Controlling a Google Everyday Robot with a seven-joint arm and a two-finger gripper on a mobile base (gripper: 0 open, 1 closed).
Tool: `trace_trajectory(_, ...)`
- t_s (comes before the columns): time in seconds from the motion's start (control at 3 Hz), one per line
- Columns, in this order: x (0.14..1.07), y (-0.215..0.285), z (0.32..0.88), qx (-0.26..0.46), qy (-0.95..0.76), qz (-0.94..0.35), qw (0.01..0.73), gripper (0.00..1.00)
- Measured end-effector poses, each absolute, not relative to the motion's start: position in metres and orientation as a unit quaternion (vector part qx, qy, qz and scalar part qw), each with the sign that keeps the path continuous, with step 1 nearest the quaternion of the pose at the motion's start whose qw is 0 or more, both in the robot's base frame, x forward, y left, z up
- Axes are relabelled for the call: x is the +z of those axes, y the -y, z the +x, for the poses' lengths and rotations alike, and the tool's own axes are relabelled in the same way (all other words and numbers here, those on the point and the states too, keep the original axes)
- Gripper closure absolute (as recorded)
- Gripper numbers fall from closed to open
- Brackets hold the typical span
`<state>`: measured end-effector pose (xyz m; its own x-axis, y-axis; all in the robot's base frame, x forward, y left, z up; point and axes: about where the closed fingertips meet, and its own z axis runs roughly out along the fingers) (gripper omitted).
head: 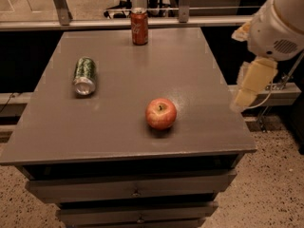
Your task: Move coke can near apple
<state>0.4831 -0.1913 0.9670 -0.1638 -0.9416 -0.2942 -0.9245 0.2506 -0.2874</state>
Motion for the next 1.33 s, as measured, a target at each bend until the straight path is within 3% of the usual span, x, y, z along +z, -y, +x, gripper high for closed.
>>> trace_trajectory(0.67,0.952,0.134,0.604,0.033,-0.732,-0.596,0.328,0.0)
trace_trajectory(1.33,0.936,0.083,0.717,0.121,-0.735,-0.532,0.402,0.0)
